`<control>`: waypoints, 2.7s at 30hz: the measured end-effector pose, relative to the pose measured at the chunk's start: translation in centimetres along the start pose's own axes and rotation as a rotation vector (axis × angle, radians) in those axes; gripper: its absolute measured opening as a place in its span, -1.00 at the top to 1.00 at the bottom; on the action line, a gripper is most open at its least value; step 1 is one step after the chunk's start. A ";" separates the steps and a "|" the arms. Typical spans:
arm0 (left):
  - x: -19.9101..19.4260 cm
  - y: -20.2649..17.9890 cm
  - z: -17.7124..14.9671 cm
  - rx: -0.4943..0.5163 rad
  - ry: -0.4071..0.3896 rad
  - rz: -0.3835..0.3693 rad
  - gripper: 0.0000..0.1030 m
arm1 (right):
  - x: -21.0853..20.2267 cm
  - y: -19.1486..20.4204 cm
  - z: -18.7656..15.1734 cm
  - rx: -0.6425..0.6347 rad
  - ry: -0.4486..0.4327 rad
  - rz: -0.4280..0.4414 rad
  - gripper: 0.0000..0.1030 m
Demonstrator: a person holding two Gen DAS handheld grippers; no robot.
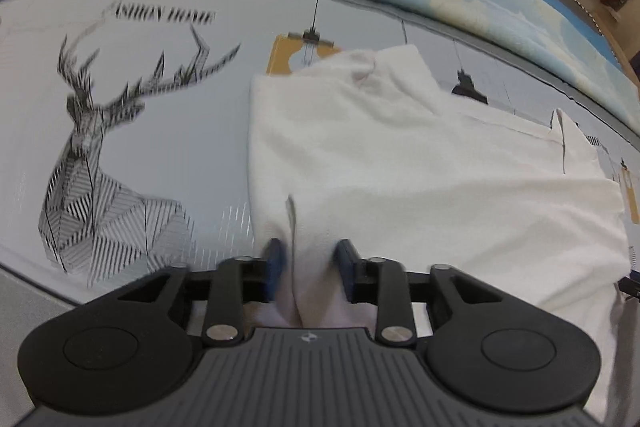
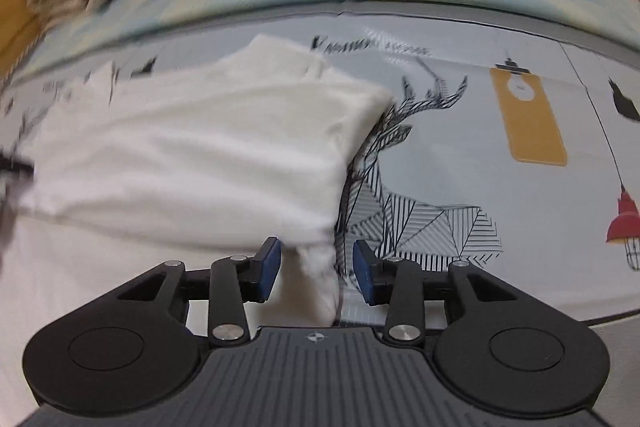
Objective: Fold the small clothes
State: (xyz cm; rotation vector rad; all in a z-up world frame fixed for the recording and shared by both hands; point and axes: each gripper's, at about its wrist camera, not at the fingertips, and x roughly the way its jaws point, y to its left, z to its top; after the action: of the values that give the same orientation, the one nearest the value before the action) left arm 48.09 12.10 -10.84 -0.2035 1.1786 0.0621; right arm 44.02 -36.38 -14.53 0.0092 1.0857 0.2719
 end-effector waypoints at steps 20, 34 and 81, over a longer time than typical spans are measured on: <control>-5.5 -2.0 2.1 0.021 -0.227 0.022 0.68 | -2.7 1.0 0.5 -0.158 0.069 -0.037 0.76; -1.5 -2.8 -1.9 0.183 -0.030 0.020 0.70 | -0.2 0.7 0.9 0.060 0.017 -0.046 0.49; -16.3 5.9 -27.6 -0.087 0.012 -0.049 0.19 | -17.1 5.3 -24.0 0.420 -0.146 -0.077 0.33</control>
State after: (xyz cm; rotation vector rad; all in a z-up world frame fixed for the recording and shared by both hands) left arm 15.76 13.58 -6.72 -0.3098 1.1836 0.0697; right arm 14.48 -38.06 -10.17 0.3564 0.9793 -0.0295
